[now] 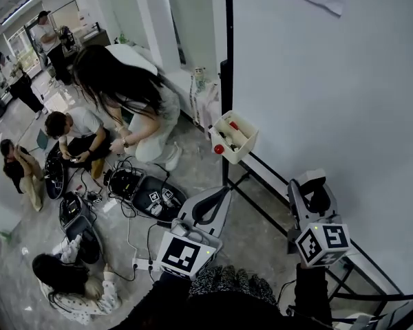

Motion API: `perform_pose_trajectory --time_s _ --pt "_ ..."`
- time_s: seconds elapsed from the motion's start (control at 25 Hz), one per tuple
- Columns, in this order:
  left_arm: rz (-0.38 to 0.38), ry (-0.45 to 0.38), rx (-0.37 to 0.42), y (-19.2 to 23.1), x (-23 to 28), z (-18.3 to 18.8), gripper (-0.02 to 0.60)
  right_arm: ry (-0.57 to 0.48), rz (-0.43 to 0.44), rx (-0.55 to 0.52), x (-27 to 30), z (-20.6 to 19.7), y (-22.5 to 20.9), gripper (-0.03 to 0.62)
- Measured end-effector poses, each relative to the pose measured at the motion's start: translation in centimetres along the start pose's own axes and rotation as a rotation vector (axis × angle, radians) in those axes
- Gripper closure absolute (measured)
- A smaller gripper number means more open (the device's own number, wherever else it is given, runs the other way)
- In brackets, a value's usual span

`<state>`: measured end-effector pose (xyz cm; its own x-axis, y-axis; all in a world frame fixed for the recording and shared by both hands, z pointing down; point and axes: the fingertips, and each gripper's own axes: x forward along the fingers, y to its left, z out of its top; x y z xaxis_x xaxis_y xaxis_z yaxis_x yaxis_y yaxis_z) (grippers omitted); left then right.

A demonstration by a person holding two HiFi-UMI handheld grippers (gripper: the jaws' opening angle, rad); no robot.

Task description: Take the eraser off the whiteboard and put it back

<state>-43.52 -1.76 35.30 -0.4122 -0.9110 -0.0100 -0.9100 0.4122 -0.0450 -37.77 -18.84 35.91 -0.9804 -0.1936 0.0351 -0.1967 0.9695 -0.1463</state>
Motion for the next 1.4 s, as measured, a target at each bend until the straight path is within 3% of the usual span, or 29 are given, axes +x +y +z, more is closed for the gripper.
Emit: perform_pose_trajectory --time_s 0.28,0.6,0.84,1.2,1.4 --pt "-0.104 -0.032 -0.006 4.1 3.8 -0.2 0.580 -0.007 -0.060 -0.023 4.5 -0.2 1.1 0.327" --pt "-0.304 -0.011 0.022 11.9 8.4 0.1 0.580 -0.035 -0.258 -0.003 10.4 0.4 2.5 0.327" --pt "-0.419 -0.021 -0.007 15.7 10.4 0.3 0.580 -0.051 -0.361 -0.005 13.8 1.6 4.6 0.327" --pt "-0.514 -0.019 -0.060 19.3 11.5 0.0 0.580 -0.055 -0.485 -0.031 18.3 2.0 6.3 0.327" --pt "-0.528 -0.016 -0.085 20.3 11.6 -0.5 0.580 -0.037 -0.557 -0.055 20.9 1.7 5.7 0.326"
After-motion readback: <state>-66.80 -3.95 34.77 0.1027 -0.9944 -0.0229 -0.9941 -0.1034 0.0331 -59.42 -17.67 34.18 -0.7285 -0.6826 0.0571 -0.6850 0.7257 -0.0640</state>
